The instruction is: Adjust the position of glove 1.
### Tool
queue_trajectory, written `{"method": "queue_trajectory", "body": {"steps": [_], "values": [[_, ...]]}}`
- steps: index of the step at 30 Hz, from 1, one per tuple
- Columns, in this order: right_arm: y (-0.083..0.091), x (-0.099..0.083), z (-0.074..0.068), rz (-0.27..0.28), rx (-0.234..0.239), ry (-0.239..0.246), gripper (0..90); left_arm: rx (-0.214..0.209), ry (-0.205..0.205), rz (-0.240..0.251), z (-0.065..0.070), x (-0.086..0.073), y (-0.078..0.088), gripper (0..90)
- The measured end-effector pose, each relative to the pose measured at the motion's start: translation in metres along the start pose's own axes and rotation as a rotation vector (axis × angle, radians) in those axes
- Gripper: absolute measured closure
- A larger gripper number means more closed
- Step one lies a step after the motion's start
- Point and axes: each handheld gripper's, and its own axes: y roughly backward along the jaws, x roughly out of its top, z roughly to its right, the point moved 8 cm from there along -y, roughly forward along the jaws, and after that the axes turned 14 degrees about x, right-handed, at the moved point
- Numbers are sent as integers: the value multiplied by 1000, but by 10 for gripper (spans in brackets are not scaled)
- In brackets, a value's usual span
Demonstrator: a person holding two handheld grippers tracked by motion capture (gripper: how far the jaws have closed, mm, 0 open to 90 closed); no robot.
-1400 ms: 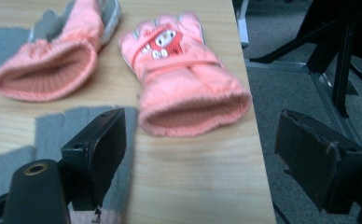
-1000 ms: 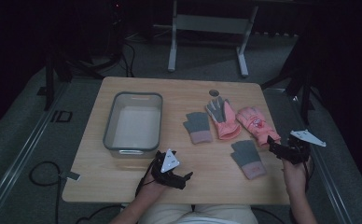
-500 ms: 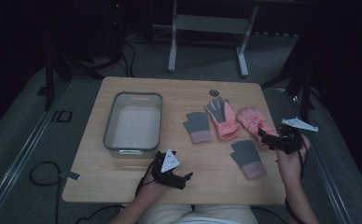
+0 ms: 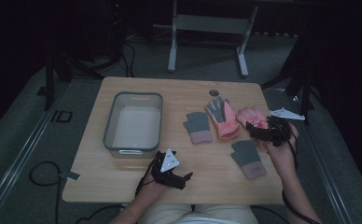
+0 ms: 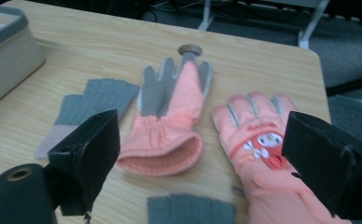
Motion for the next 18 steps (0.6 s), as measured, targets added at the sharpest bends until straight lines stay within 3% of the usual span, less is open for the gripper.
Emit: {"method": "queue_trajectory", "body": {"steps": [5, 18], "values": [[-11, 9, -14, 6, 28, 48, 167, 1, -2, -2, 0, 0, 0, 7], [-51, 20, -47, -25, 137, 112, 350, -1, -10, 0, 1, 0, 0, 7]]}}
